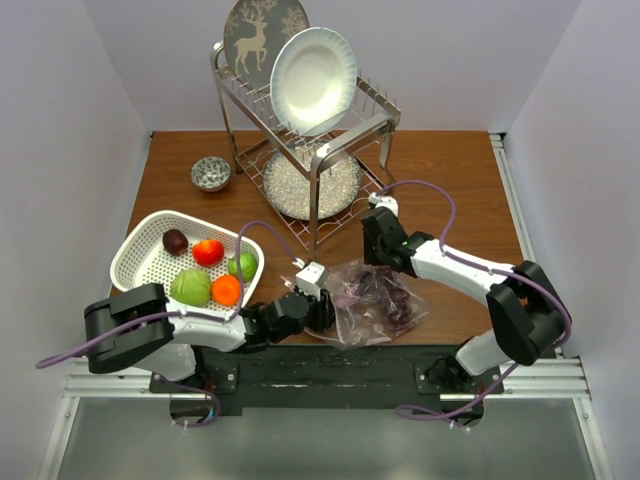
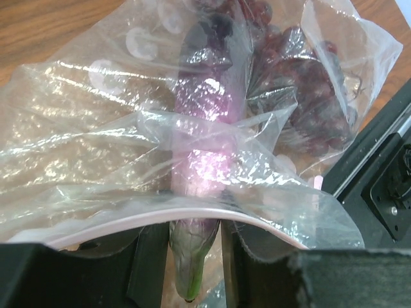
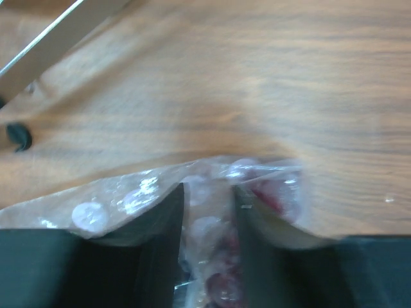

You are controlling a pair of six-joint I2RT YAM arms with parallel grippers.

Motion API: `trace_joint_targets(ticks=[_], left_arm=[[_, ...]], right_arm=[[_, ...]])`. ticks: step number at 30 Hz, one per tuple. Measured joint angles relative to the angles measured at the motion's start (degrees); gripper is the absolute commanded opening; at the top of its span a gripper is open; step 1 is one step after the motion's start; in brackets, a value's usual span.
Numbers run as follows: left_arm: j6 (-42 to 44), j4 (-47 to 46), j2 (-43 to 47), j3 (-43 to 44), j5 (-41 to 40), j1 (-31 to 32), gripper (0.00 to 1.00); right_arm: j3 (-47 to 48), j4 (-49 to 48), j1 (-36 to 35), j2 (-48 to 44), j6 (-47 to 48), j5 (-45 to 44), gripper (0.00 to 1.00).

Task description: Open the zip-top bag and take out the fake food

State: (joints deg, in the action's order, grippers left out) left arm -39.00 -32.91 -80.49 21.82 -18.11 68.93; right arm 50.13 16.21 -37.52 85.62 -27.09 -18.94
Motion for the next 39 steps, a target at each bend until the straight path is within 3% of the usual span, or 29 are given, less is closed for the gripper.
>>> trace_joint_targets(ticks=[4, 14, 17, 20, 21, 24, 39], left_arm=[[0.0, 3.4, 2.3, 0.0, 0.4, 0.0, 0.05], [-0.3, 21.1, 6.1, 5.6, -0.1, 0.0, 0.05], [-0.1, 27.0, 6.2, 8.5, -0.6, 0.0, 0.05], [0.9, 33.5, 6.2, 11.8, -1.4, 0.0, 0.05], [1.2, 35.5, 6.2, 12.9, -1.8, 0.0, 0.05], [1.9, 41.0, 6.3, 15.5, -2.9, 0.0, 0.05], [2.6, 65.3, 11.8, 24.0, -2.1, 0.0, 0.05]], right_arm=[[0.0, -0.2, 1.2, -0.7, 0.1, -1.4, 0.09], [-0.8, 0.5, 1.2, -4.6, 0.1, -4.3, 0.08], [-1.5, 0.5, 1.2, -5.8, 0.1, -4.5, 0.15], [-2.3, 0.7, 0.7, -6.3, 0.1, -4.5, 0.35], [-2.5, 1.0, 0.4, -6.4, 0.1, -4.4, 0.48], [-3.5, 2.2, -0.5, -7.9, -0.2, -4.0, 0.64], [-4.6, 6.8, -0.7, -15.8, -0.6, -2.6, 0.69]])
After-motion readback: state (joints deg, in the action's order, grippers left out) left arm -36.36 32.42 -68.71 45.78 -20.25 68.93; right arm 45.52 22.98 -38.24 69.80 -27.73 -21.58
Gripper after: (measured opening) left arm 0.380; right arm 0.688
